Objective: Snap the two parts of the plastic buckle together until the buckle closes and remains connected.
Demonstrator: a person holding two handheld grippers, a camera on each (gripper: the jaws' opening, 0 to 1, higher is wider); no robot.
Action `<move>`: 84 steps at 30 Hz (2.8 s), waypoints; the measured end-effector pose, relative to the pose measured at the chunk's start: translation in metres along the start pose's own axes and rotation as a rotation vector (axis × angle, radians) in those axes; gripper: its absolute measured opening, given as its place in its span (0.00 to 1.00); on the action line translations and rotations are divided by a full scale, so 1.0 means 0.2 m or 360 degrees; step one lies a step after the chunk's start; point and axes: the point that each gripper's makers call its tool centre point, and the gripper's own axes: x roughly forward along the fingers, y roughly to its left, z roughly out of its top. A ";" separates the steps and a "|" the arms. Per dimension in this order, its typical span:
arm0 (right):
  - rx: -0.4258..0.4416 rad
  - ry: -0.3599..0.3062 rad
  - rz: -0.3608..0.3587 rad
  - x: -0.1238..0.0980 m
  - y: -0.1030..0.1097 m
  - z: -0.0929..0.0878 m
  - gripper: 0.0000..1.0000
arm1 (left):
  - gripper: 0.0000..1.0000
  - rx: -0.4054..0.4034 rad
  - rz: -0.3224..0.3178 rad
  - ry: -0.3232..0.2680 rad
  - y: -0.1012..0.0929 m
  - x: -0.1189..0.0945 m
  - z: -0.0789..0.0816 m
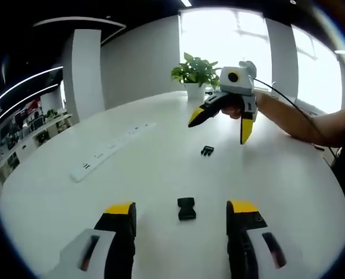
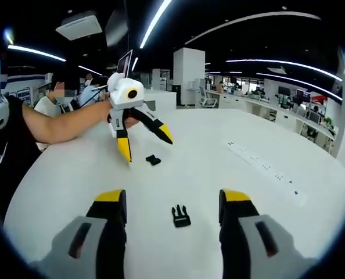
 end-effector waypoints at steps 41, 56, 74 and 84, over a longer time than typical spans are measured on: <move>-0.0002 -0.0004 0.0013 0.01 -0.01 -0.08 0.62 | 0.60 0.0001 -0.0026 -0.0058 0.05 0.00 0.03; -0.0025 0.0004 0.0016 0.01 -0.02 -0.09 0.42 | 0.46 0.0031 -0.0009 -0.0055 0.03 0.00 0.03; -0.0026 0.0000 0.0002 -0.01 -0.04 -0.08 0.34 | 0.39 0.0035 -0.0030 -0.0044 0.02 -0.01 0.01; -0.0025 0.0013 0.0011 -0.01 -0.03 -0.08 0.30 | 0.30 0.0043 -0.0050 -0.0034 0.01 0.00 0.00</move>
